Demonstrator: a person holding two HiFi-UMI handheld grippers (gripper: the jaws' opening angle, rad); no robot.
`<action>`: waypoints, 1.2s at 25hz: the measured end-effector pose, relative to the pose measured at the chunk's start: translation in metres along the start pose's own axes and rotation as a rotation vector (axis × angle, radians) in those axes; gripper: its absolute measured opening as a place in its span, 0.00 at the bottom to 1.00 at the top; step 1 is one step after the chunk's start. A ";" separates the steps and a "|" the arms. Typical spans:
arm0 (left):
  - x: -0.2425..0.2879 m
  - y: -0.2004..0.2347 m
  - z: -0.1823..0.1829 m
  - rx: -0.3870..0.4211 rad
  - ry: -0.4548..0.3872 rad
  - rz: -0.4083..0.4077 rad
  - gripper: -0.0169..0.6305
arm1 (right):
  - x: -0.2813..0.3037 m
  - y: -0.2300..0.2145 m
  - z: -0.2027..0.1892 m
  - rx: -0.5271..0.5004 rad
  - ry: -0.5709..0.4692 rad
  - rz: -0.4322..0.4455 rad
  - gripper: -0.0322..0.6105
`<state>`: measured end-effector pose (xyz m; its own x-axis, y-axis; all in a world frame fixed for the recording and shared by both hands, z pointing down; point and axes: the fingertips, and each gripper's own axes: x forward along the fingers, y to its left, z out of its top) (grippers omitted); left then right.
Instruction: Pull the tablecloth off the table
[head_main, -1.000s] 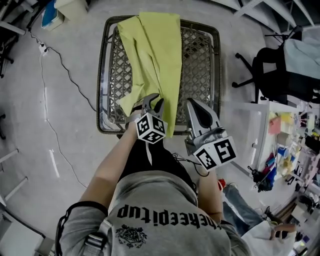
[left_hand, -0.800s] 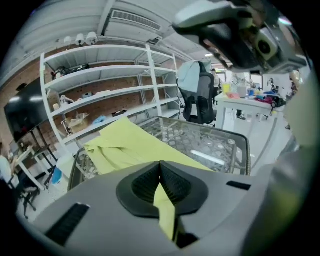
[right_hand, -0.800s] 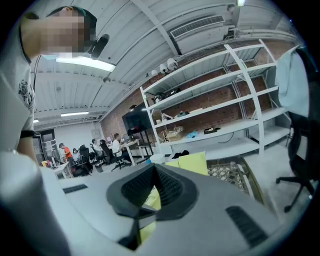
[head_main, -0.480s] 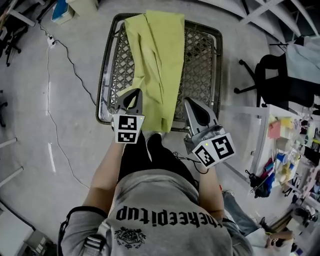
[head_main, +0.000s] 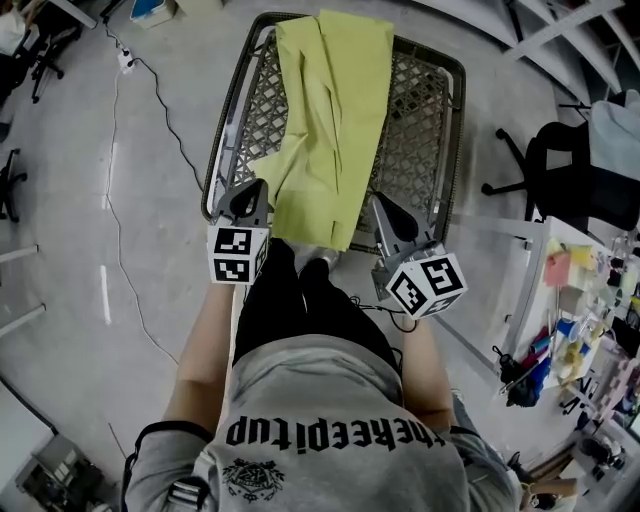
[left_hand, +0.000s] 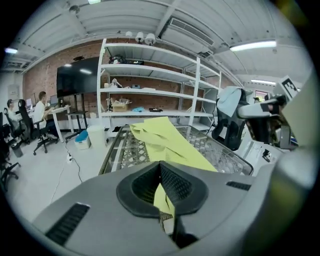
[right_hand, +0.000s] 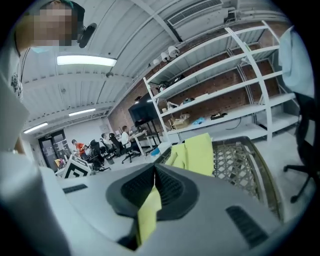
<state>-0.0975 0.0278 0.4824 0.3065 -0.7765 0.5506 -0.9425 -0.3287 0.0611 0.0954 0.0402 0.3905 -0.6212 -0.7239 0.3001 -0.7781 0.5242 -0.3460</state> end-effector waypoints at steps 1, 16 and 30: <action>-0.002 0.000 -0.007 -0.004 0.014 -0.006 0.05 | -0.001 -0.001 -0.008 0.010 0.018 -0.006 0.07; 0.016 -0.021 -0.084 -0.030 0.249 -0.261 0.26 | -0.009 -0.006 -0.124 0.166 0.197 -0.201 0.17; 0.032 -0.027 -0.121 -0.006 0.371 -0.260 0.30 | -0.002 -0.027 -0.200 0.249 0.340 -0.324 0.26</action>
<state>-0.0785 0.0774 0.5992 0.4655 -0.4231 0.7774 -0.8416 -0.4834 0.2409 0.0996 0.1172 0.5772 -0.3802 -0.6229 0.6837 -0.9151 0.1459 -0.3759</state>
